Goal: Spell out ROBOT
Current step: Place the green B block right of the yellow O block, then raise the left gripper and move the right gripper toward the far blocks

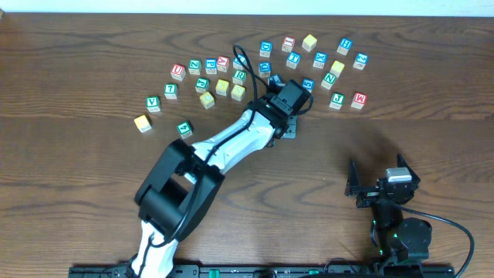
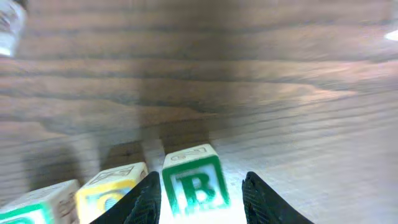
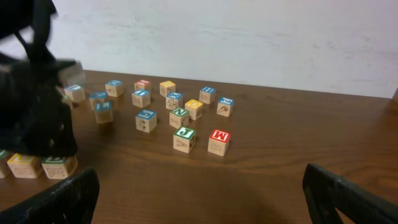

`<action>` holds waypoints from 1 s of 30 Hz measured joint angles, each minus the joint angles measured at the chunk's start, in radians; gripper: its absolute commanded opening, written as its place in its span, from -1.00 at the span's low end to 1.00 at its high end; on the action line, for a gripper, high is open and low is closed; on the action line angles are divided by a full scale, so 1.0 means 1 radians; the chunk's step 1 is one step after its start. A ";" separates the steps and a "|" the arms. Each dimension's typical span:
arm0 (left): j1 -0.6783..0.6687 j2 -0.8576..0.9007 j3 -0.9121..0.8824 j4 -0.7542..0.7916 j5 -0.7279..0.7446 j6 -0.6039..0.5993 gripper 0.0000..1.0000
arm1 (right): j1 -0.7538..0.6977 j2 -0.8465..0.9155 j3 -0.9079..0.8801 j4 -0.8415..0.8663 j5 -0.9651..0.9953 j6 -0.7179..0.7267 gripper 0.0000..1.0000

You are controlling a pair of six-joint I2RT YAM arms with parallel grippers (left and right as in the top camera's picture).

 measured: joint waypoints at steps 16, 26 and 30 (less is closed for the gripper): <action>0.194 -0.342 0.001 -0.247 0.002 0.045 -0.14 | 0.000 0.000 0.000 0.000 0.000 0.000 0.98; 0.386 -0.354 0.001 -0.344 0.002 0.045 -0.13 | 0.000 0.000 0.000 0.047 -0.005 0.000 0.98; 0.416 -0.354 0.001 -0.358 0.002 0.045 -0.13 | 0.000 0.000 0.000 0.071 -0.090 0.000 0.98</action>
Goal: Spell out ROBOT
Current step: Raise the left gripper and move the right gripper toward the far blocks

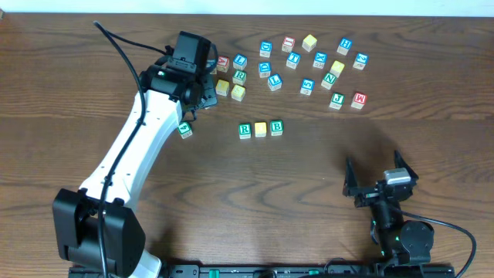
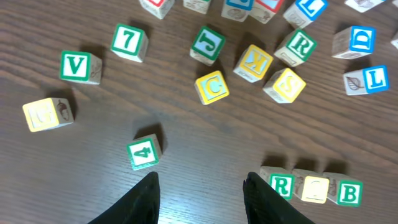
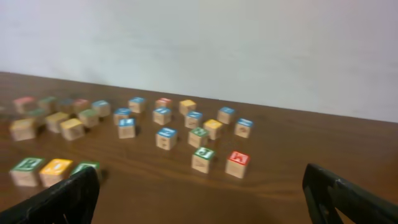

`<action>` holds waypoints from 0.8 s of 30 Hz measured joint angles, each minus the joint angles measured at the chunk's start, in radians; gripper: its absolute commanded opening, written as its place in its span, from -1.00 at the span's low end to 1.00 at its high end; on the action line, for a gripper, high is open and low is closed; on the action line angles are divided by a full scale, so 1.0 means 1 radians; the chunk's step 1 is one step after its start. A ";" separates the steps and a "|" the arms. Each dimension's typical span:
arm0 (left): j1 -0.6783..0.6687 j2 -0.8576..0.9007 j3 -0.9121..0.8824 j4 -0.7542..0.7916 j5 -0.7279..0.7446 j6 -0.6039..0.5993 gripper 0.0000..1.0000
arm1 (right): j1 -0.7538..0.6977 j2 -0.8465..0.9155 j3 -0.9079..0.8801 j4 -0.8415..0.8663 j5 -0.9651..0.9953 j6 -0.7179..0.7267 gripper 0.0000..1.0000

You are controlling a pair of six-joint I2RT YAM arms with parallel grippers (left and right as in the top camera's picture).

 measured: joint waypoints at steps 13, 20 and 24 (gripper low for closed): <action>0.007 0.000 0.000 -0.011 0.000 0.003 0.43 | 0.000 0.211 0.200 -0.072 -0.071 0.059 0.99; 0.007 -0.001 0.000 -0.010 0.000 -0.001 0.96 | 0.000 0.534 0.466 -0.163 -0.076 0.059 0.98; 0.008 -0.001 0.000 -0.011 0.000 0.003 0.96 | 0.000 0.682 0.608 -0.270 -0.085 0.058 0.99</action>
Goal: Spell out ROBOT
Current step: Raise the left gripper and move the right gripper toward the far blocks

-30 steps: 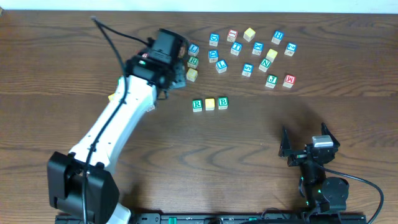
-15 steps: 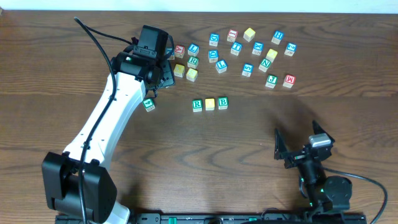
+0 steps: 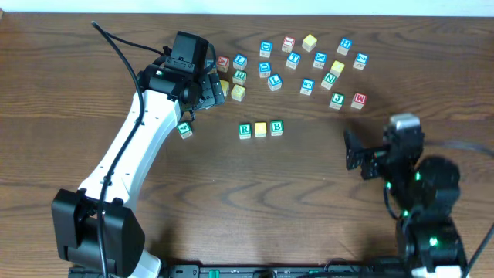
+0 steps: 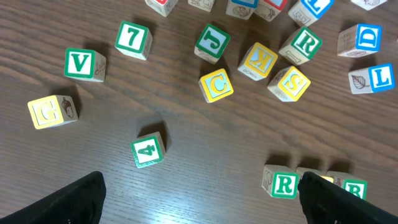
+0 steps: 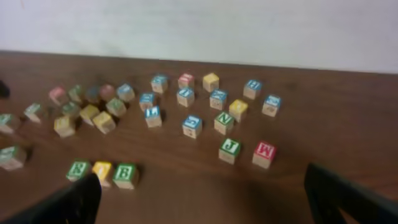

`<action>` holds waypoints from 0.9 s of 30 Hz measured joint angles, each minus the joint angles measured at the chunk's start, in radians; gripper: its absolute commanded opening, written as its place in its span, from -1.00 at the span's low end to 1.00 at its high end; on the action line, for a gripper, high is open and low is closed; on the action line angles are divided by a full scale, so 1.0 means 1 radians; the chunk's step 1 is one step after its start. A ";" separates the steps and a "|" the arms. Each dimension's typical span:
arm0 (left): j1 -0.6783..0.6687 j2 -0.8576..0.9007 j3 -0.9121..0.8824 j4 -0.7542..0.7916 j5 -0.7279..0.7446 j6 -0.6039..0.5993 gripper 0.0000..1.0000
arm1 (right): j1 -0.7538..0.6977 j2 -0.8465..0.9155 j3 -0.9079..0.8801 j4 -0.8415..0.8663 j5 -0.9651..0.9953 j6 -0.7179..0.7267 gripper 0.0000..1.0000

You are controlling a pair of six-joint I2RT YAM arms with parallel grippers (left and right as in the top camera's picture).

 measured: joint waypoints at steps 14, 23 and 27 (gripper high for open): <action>0.000 0.000 0.000 0.001 0.000 0.000 0.96 | -0.024 0.502 0.610 -0.485 -0.049 -0.015 0.99; 0.000 0.000 0.000 0.000 0.000 0.000 0.96 | -0.071 0.826 0.979 -0.746 -0.107 -0.067 0.98; 0.000 0.000 0.000 0.000 0.000 0.000 0.96 | -0.071 0.924 1.083 -0.738 -0.119 -0.077 0.99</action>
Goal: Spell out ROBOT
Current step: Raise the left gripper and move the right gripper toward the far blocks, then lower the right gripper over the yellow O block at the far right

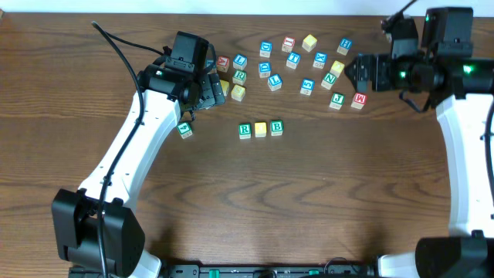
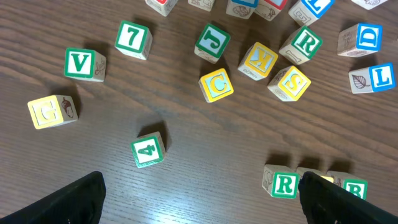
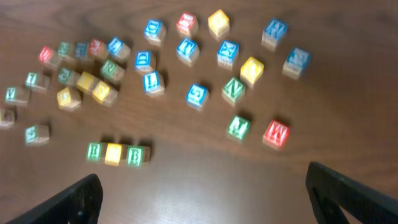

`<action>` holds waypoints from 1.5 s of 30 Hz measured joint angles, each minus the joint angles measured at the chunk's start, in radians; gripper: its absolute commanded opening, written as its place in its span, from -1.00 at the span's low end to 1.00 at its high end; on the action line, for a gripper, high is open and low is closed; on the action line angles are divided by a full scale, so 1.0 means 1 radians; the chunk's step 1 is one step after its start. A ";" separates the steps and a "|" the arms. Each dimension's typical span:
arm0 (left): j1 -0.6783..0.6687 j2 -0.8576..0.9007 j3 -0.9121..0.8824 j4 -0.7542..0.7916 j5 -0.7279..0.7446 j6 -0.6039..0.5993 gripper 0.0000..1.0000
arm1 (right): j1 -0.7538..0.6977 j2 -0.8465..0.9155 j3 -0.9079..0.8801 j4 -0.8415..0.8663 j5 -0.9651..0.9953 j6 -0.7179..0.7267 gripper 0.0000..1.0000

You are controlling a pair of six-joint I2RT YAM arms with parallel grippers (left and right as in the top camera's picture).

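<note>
A row of three blocks lies mid-table: green R [image 1: 245,130], a yellow block [image 1: 261,129] and green B [image 1: 276,127]. The right wrist view shows the row [image 3: 113,152] at lower left. My left gripper [image 1: 218,90] hangs wide open and empty over the left cluster, with the R [image 2: 283,185] beside its right finger [image 2: 326,199]. High over the back right blocks, my right gripper [image 1: 353,73] is also open and holds nothing. Its view is blurred.
Loose letter blocks are scattered along the back. Left cluster: green 4 [image 2: 148,150], V [image 2: 83,64], 7 [image 2: 132,37], yellow C [image 2: 217,85]. On the right lie red M [image 1: 359,100], green J [image 1: 336,99], green N [image 1: 329,79] and a yellow block [image 1: 309,42].
My right arm has moved from the middle right of the table up to the back right, above the loose blocks. The left arm and all blocks are unchanged.
First my left gripper was low at the table with its fingers around the green B, beside a yellow block. Then it hung over the left cluster, the R, yellow, B row standing free. It then opened wider while the right arm left its rest, now at back right.
</note>
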 measured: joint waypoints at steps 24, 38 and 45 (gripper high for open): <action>0.000 0.000 0.000 0.000 0.000 0.000 0.96 | 0.027 0.323 0.008 0.280 0.209 0.457 0.48; 0.000 0.000 0.000 0.000 0.000 0.000 0.96 | 0.073 0.455 0.008 0.431 0.336 0.543 0.35; 0.000 0.000 0.000 0.000 0.000 0.000 0.95 | 0.074 0.512 0.008 0.492 0.341 0.546 0.38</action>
